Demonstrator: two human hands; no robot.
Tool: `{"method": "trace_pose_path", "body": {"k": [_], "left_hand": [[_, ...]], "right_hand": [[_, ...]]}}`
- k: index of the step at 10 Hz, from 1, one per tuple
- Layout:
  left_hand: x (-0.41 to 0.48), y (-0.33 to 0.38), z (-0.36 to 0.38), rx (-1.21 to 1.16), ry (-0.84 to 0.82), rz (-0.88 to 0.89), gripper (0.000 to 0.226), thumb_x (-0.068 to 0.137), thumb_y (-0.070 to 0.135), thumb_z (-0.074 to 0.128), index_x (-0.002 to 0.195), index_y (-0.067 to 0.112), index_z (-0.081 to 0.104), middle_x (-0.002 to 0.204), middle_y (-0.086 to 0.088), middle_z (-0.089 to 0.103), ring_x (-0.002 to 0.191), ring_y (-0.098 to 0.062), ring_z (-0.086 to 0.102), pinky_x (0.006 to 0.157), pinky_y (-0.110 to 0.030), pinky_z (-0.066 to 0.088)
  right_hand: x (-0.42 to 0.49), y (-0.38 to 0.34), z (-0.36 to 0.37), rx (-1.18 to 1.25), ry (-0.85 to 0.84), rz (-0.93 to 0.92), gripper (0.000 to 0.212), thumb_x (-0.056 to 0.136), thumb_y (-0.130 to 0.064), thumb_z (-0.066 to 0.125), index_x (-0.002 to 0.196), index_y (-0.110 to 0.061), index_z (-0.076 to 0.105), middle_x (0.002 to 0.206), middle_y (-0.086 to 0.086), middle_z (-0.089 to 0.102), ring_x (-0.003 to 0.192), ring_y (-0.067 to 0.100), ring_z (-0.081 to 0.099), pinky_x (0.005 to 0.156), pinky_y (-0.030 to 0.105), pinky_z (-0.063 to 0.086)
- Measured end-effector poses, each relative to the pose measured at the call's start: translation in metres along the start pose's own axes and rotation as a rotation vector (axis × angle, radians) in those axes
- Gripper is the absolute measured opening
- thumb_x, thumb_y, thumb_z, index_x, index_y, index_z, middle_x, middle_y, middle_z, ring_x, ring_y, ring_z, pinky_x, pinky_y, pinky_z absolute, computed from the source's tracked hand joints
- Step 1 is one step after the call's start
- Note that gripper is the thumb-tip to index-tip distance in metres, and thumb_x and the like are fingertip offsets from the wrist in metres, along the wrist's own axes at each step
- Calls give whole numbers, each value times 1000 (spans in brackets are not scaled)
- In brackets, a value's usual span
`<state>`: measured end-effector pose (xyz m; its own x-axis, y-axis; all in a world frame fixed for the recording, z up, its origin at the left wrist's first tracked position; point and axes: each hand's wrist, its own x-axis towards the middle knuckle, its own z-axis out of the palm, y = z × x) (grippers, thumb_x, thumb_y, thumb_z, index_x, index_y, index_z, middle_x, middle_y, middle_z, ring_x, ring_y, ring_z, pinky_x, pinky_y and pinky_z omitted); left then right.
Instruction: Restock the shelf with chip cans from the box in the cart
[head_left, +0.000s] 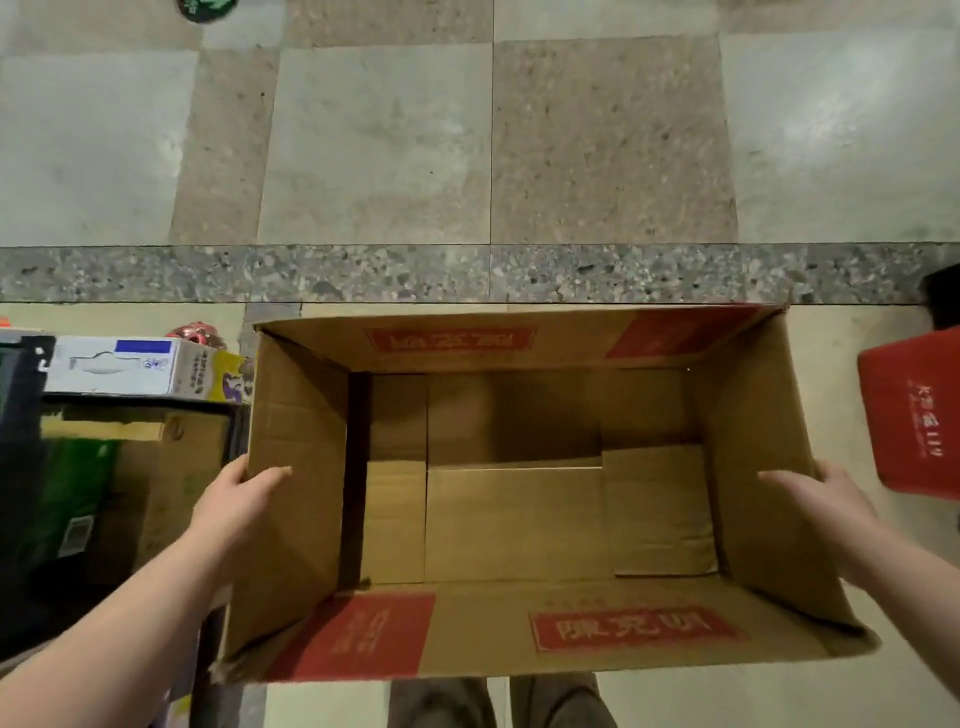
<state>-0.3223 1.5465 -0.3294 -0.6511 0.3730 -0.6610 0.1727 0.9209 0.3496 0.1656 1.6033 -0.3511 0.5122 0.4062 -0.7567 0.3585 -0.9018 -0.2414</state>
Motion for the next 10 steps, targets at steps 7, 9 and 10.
{"method": "trace_pose_path", "body": {"k": [7, 9, 10], "left_hand": [[225, -68, 172, 71, -114, -76, 41, 93, 30, 57, 131, 16, 49, 118, -6, 57, 98, -27, 55, 80, -39, 46], [226, -66, 189, 72, -90, -71, 56, 91, 30, 61, 140, 12, 39, 132, -14, 52, 114, -35, 54, 94, -47, 46], [189, -86, 185, 193, -23, -9, 62, 90, 23, 62, 144, 10, 33, 136, -17, 48, 118, -38, 51, 96, -48, 44]], "right_hand": [[211, 48, 164, 73, -18, 75, 64, 87, -27, 63, 144, -16, 35, 147, 11, 40, 135, 35, 36, 110, 53, 32], [212, 55, 180, 48, -18, 48, 68, 90, -28, 61, 148, -16, 27, 150, 11, 35, 137, 37, 34, 110, 53, 32], [180, 74, 177, -101, 45, 34, 72, 91, -24, 62, 150, -13, 23, 150, 15, 35, 134, 39, 36, 107, 49, 33]]}}
